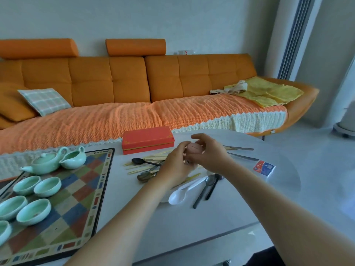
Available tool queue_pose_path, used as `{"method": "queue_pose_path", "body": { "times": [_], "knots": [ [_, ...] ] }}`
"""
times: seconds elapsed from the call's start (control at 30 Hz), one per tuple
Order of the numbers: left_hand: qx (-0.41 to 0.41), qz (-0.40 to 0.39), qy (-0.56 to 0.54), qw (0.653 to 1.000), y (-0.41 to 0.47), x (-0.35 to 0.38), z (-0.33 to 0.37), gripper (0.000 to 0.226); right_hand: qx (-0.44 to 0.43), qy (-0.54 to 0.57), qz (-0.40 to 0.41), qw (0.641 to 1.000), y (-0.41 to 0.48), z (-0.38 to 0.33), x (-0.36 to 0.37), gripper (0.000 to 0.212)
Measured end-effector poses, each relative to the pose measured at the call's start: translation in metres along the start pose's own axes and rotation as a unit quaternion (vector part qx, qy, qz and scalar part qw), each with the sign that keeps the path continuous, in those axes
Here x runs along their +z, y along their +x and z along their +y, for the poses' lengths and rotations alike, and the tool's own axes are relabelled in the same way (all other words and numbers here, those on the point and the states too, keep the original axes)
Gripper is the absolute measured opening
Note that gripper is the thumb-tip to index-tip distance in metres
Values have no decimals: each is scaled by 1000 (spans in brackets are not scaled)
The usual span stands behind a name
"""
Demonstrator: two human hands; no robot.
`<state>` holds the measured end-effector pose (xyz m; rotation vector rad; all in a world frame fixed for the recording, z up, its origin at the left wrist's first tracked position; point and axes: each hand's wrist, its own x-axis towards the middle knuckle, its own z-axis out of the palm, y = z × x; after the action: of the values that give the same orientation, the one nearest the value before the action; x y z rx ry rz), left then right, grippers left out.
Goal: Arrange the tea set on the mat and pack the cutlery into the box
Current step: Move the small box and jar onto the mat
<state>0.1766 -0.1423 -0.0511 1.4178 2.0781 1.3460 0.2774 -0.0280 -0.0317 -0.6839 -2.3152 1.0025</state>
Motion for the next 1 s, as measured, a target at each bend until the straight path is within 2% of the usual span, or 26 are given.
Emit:
{"method": "queue_pose_path", "body": {
  "times": [0.13,0.23,0.33,0.43,0.6,0.67,0.77,0.9,1.0],
  "knots": [
    [-23,60,-24,998,-6,-32,-6,52,-7,77,-40,996,4,-16,17,64],
    [-29,109,-39,993,-13,-59,-11,48,-7,126,-77,989,6,-29,40,47],
    [-35,130,-42,990,-24,-85,-26,47,-9,147,-78,986,9,-46,68,37],
    [-40,130,-32,990,-38,-111,-49,47,-8,147,-82,986,11,-62,100,41],
    [-81,62,97,990,-58,-166,-85,61,-33,105,-118,987,15,-89,151,34],
    [-104,60,122,985,-65,-189,-97,58,-32,97,-130,986,22,-100,173,37],
    [-127,109,127,978,-75,-222,-114,47,-24,88,-144,985,33,-116,206,43],
    [-100,219,293,925,-82,-262,-133,45,-11,76,-154,985,46,-132,248,46],
    [-123,214,376,893,-80,-283,-146,47,0,63,-155,986,59,-138,272,50]
  ]
}}
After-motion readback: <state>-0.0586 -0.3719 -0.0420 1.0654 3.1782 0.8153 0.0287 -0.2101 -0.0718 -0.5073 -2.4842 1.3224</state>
